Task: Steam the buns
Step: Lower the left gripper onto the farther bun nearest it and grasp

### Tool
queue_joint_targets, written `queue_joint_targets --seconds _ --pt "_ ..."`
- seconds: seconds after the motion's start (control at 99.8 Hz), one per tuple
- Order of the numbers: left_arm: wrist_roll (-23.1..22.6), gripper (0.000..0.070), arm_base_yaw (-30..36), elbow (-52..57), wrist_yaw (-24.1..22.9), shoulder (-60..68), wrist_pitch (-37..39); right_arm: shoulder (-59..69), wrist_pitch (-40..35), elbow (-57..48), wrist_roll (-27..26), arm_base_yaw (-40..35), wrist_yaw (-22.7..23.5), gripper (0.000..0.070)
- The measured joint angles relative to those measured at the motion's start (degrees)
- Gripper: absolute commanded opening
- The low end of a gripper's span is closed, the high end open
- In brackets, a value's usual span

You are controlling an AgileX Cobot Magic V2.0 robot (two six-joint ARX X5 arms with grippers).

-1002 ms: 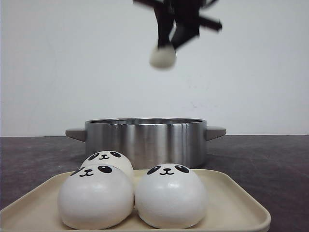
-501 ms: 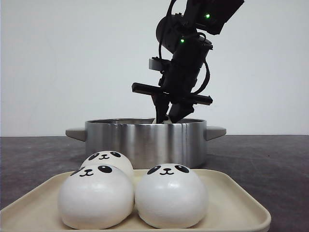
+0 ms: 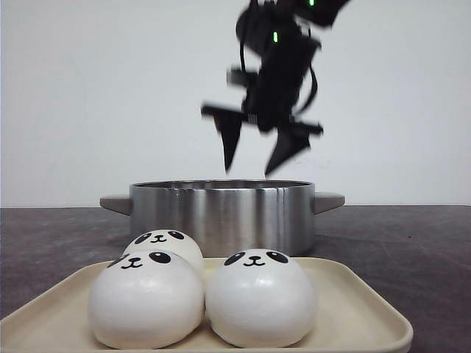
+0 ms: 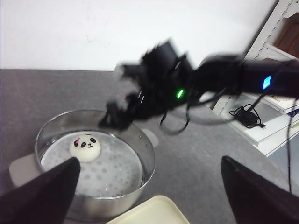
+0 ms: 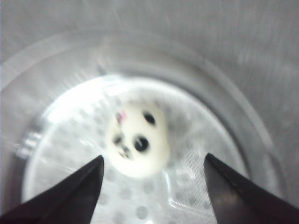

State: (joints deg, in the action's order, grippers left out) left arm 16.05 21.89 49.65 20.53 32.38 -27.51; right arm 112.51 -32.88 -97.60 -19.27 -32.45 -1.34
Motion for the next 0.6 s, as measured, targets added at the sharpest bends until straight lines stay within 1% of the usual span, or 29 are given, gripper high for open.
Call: queue_joint_targets --seconds 0.02,0.03,0.05,0.14,0.23,0.371,0.501,0.581,0.601 --pt "0.00 0.0501 0.00 0.00 0.00 0.26 -0.22 -0.74 -0.94 -1.05 0.00 -0.04 0.00 0.0083" --pt "-0.02 0.0502 0.00 0.00 0.00 0.44 -0.37 -1.16 -1.44 -1.60 0.00 -0.09 0.00 0.0030" --pt "0.00 0.0502 0.00 0.00 0.00 0.83 -0.66 -2.01 -2.47 -2.73 0.04 -0.15 -0.02 0.0000" --pt "0.02 0.0505 0.24 0.00 -0.04 3.48 -2.03 -7.30 -5.77 -6.71 1.40 -1.05 -0.28 0.0003" --pt "0.24 0.0517 1.44 0.00 -0.76 7.61 -3.54 -14.16 -7.76 -7.78 2.82 -3.41 -0.68 0.0003" --pt "2.56 0.0526 3.93 0.00 -1.18 16.39 -6.01 -23.98 -11.82 -7.78 3.98 -8.79 -3.61 0.0003" --pt "4.33 0.0534 7.19 0.00 -1.22 25.16 -7.06 -31.43 -13.16 -7.78 4.15 -14.19 -7.85 0.0003" --pt "5.51 0.0602 9.18 0.00 -1.22 30.71 -7.02 -35.41 -13.16 -7.78 4.26 -17.11 -11.65 0.0003" --pt "5.90 0.0608 9.55 0.00 -1.22 32.09 -7.04 -36.24 -13.16 -7.78 4.28 -17.75 -12.59 0.0003"
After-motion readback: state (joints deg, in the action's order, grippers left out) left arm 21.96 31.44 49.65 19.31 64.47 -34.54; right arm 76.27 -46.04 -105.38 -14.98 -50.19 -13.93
